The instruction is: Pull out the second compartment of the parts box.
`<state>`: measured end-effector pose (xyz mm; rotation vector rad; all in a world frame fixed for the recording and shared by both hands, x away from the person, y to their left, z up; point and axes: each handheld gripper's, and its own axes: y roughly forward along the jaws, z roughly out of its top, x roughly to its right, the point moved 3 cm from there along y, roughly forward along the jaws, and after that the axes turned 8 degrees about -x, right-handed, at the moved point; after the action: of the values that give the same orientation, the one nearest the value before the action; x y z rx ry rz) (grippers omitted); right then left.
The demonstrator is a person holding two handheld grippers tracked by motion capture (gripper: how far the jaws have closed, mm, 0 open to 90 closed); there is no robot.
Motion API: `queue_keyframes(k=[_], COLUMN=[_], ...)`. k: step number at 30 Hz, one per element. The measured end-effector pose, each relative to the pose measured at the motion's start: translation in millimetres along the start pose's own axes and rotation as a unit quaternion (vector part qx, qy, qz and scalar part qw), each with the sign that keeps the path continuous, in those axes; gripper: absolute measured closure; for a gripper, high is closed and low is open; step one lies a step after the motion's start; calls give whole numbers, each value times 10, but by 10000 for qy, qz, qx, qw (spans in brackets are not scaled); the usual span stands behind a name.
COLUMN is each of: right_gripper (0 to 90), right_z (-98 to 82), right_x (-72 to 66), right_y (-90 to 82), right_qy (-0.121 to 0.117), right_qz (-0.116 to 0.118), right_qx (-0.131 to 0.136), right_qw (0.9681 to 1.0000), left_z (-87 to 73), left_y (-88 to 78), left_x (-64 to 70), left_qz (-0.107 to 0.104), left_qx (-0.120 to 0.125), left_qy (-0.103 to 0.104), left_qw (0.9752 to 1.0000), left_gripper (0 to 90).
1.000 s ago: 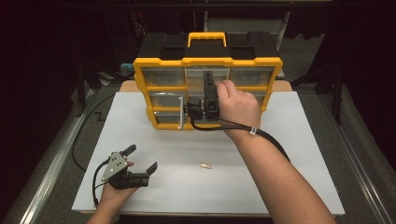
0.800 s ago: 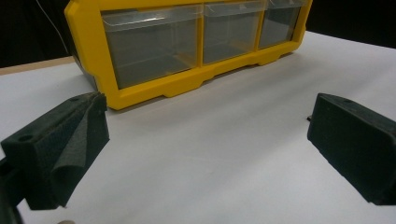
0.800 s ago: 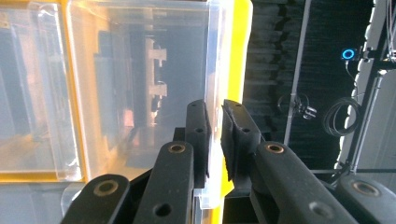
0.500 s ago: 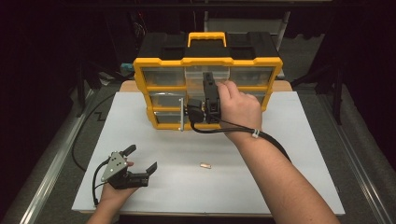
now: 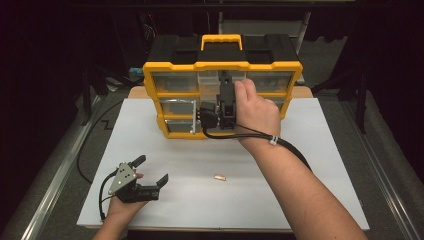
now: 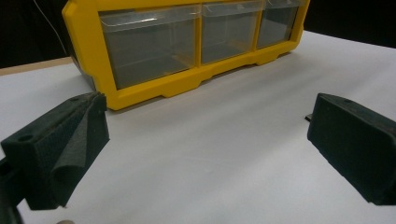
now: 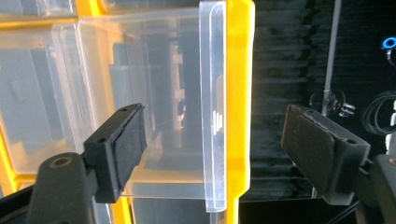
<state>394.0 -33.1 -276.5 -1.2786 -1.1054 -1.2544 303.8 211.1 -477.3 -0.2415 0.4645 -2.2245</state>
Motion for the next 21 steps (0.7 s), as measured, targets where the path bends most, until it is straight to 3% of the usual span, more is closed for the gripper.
queue_keyframes(k=[3, 9, 21], right_gripper=[232, 400, 632], right_z=[-18, -56, -106], right_x=[17, 61, 38], right_y=[28, 35, 49], right_qy=[40, 72, -125], right_qz=[74, 94, 158], right_qx=[-63, -90, -112], right_qw=[9999, 9999, 9997], left_z=[3, 0, -2], left_y=[1, -3, 2], left_x=[2, -6, -5], left_qz=[0, -5, -2], left_qx=[35, 13, 1], left_qy=[-30, -12, -9], left_qw=[10000, 10000, 10000], left_gripper=[3, 3, 3])
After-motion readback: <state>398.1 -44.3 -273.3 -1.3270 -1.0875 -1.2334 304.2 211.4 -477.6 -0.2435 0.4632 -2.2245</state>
